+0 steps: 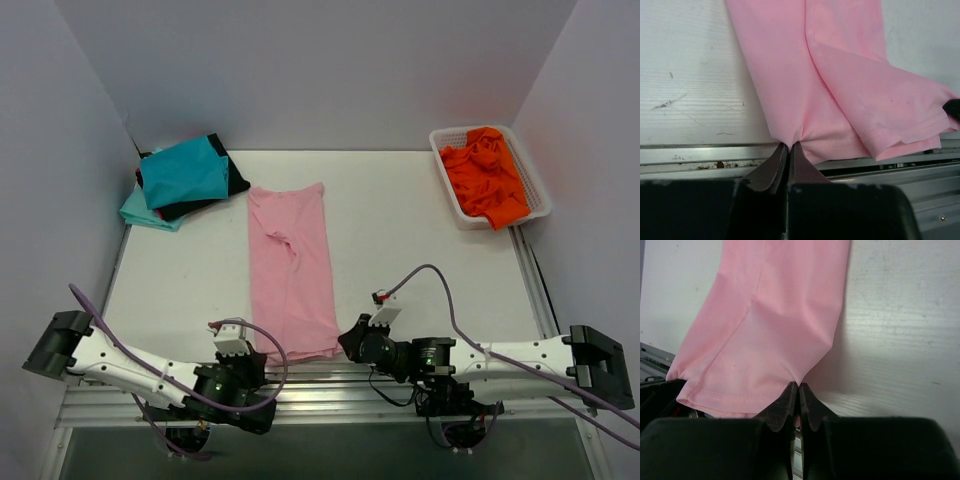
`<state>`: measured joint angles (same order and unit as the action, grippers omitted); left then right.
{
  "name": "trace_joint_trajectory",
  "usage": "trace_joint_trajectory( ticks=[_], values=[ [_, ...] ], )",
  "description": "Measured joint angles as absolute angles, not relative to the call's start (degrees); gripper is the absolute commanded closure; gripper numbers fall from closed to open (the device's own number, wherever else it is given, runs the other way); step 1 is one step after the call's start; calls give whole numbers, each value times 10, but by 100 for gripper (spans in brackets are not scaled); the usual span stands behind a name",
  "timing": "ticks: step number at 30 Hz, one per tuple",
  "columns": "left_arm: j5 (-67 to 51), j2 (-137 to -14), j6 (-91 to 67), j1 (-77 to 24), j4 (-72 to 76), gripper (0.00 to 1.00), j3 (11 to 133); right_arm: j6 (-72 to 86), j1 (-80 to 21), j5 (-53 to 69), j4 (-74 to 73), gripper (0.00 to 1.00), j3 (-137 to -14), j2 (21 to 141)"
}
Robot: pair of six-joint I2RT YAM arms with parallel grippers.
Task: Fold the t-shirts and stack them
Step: Grab the bottom of the folded rectangular tshirt with both arms, then fold the folded rectangular tshirt in 1/3 of the way
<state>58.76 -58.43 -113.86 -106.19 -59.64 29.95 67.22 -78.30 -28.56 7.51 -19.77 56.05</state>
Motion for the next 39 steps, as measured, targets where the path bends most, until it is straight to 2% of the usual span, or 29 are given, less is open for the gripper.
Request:
trace_joint_trajectory(
  ticks=[8, 15, 18, 20, 24, 28, 33, 39],
  values=[
    [676, -476, -1140, -1053, -721, 94, 351, 602, -724, -302, 47, 100, -298, 607],
    [750, -455, -1134, -958, -741, 94, 437, 518, -641, -290, 80, 100, -376, 688],
    [764, -429, -1016, -917, -684, 94, 449, 493, -605, -270, 100, 100, -396, 719],
    [753, -403, -852, -882, -575, 95, 443, 482, -591, -260, 107, 100, -406, 732],
    [638, -368, -600, -755, -338, 96, 395, 463, -574, -252, 108, 100, -419, 742],
    [490, -453, -465, -603, -233, 98, 414, 454, -563, -250, 108, 100, -424, 746],
    [398, -654, -406, -532, -138, 98, 449, 448, -549, -248, 108, 100, -424, 762],
    [328, -634, -398, -458, -114, 98, 386, 444, -533, -238, 112, 100, -426, 786]
  ],
)
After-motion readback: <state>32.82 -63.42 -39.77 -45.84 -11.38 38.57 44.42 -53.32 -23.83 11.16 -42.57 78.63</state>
